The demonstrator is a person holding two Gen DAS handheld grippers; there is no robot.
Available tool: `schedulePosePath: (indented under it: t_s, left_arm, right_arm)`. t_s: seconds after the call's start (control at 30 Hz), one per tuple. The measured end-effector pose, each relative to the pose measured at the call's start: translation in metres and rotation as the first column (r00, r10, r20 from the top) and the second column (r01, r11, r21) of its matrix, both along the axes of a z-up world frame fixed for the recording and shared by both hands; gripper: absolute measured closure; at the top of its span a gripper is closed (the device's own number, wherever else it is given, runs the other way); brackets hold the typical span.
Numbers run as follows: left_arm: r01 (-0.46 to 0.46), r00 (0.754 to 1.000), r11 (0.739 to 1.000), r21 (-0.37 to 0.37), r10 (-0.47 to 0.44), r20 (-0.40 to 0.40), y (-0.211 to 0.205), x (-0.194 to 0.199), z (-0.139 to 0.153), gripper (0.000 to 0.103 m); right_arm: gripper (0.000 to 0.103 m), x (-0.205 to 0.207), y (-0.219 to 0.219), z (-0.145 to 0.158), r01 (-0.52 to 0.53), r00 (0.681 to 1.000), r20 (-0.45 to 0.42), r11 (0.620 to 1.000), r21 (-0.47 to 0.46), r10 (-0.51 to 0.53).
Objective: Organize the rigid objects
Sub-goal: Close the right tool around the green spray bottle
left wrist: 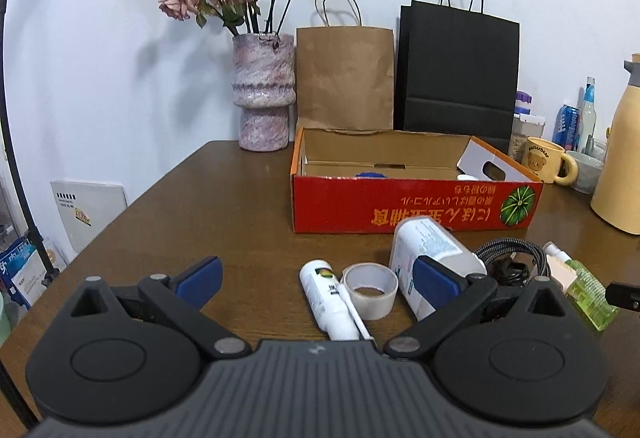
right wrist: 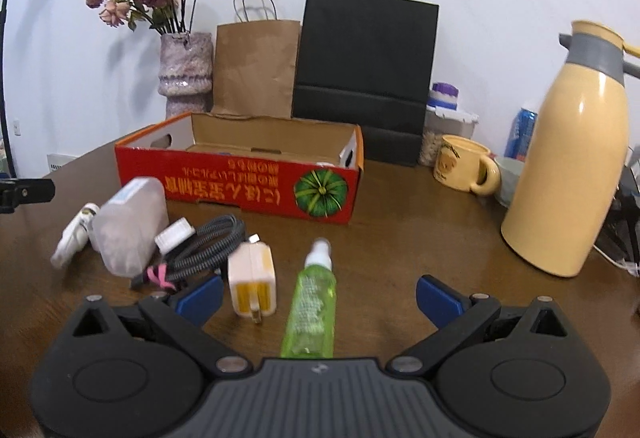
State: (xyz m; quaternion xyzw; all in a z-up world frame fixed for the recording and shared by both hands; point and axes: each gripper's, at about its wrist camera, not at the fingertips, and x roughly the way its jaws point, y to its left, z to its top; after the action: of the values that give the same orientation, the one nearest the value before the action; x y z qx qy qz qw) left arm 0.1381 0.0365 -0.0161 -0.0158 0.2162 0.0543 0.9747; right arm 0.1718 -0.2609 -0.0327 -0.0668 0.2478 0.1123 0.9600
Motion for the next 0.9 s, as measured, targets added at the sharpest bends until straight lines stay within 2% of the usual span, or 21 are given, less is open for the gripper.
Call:
schedulePosePath:
  t_s: [0.37, 0.5, 0.57, 0.7, 0.77, 0.8, 0.87, 0.9]
  left_arm:
    - [-0.013, 1.000, 1.000, -0.010, 0.013, 0.000, 0.005, 0.002, -0.007, 0.000]
    - [-0.017, 1.000, 1.000, -0.021, 0.017, 0.001, 0.007, 0.002, -0.009, 0.000]
    - [-0.019, 1.000, 1.000, -0.024, 0.019, -0.004, 0.008, 0.003, -0.009, 0.000]
    - [-0.021, 1.000, 0.999, -0.033, 0.021, -0.008, 0.010, 0.003, -0.010, 0.000]
    - [-0.019, 1.000, 0.999, -0.035, 0.019, -0.008, 0.010, 0.003, -0.010, 0.000]
    - [-0.019, 1.000, 0.999, -0.034, 0.019, -0.009, 0.010, 0.004, -0.010, 0.000]
    - [-0.021, 1.000, 0.999, -0.033, 0.021, -0.011, 0.010, 0.004, -0.010, 0.000]
    - [-0.022, 1.000, 0.999, -0.034, 0.022, -0.011, 0.010, 0.004, -0.010, 0.000]
  right_arm:
    - [0.001, 0.010, -0.005, -0.015, 0.025, 0.999, -0.031, 1.000, -0.005, -0.026]
    - [0.008, 0.026, -0.003, -0.023, 0.031, 0.996, -0.078, 0.999, -0.011, -0.032]
    - [0.017, 0.035, 0.000, -0.027, 0.025, 0.994, -0.106, 1.000, -0.014, -0.026]
    - [0.025, 0.050, 0.005, -0.034, 0.022, 0.990, -0.140, 0.999, -0.028, -0.026]
    - [0.043, 0.058, 0.005, -0.036, 0.020, 0.989, -0.148, 1.000, -0.014, -0.022]
    - [0.047, 0.061, 0.005, -0.036, 0.015, 0.988, -0.152, 1.000, 0.001, -0.014]
    - [0.071, 0.066, 0.005, -0.036, 0.001, 0.988, -0.156, 1.000, 0.026, 0.003]
    - [0.072, 0.068, 0.005, -0.037, 0.004, 0.988, -0.157, 0.999, 0.036, 0.002]
